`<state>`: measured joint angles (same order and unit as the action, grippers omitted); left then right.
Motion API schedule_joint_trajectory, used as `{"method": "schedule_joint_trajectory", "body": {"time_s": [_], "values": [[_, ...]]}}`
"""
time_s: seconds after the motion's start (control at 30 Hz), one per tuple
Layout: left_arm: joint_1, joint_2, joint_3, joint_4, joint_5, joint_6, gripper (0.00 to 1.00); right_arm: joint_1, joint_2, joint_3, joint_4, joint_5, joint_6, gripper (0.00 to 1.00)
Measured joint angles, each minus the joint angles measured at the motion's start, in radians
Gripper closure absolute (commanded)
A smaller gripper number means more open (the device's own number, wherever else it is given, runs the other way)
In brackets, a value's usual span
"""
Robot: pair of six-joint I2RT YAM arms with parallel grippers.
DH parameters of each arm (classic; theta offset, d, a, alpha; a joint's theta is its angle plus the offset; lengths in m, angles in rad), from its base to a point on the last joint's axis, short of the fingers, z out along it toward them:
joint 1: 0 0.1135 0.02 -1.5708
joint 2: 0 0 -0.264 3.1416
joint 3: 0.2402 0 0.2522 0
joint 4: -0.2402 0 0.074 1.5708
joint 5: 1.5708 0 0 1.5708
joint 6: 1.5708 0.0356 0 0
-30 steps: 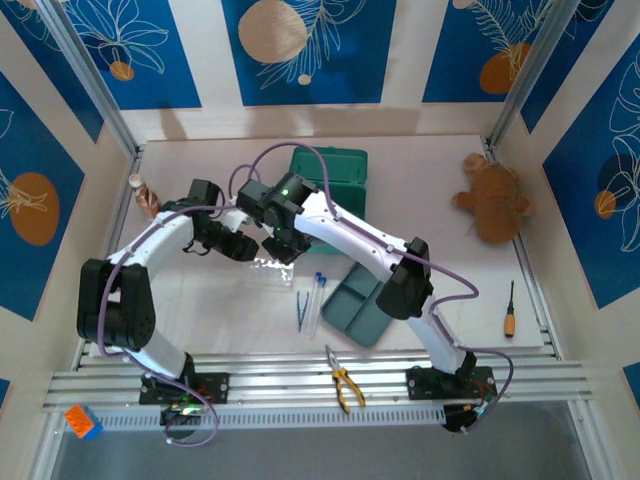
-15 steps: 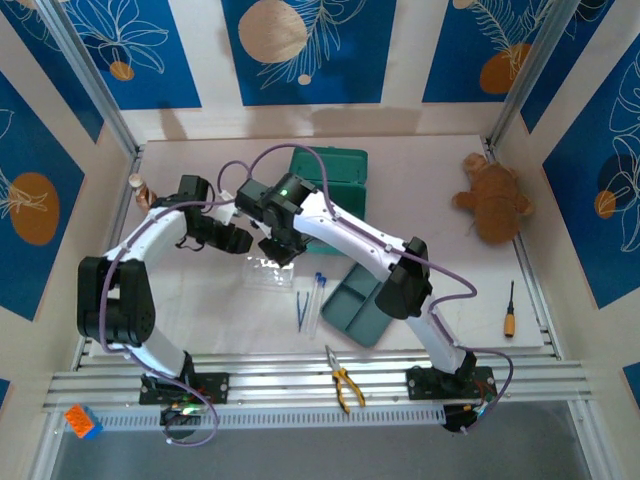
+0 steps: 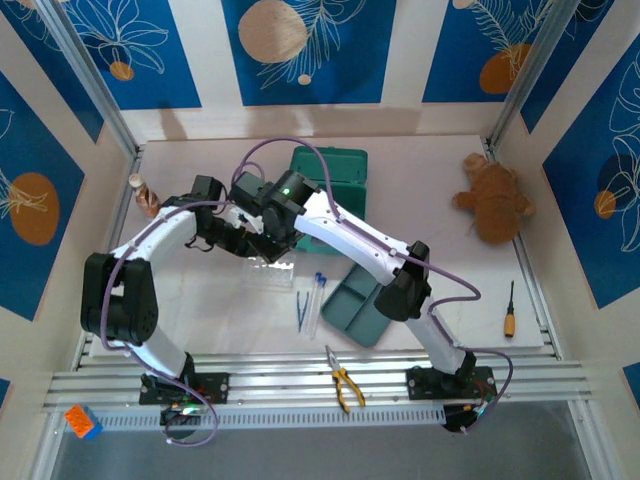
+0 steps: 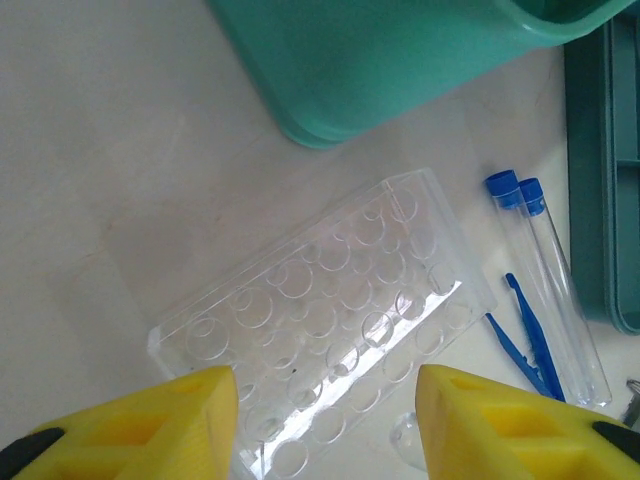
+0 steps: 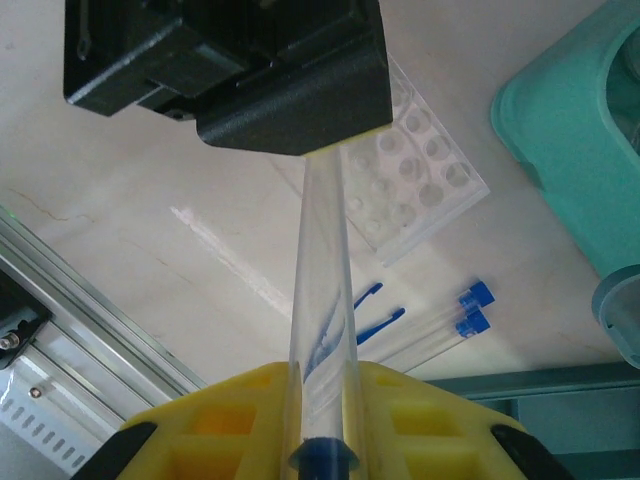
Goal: Organize the chemistry lab equipment
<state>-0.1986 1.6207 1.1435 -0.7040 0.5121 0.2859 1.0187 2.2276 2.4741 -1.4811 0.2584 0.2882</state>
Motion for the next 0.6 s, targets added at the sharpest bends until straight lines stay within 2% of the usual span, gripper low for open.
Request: {"method": "schedule_joint_trajectory", "body": {"time_s": [0.6], "values": [[-0.049,0.000,-0.001,-0.002,-0.016,-0.001,0.50,-0.013,-0.028,-0.048,0.039,0.003,0.028,0.81]]}}
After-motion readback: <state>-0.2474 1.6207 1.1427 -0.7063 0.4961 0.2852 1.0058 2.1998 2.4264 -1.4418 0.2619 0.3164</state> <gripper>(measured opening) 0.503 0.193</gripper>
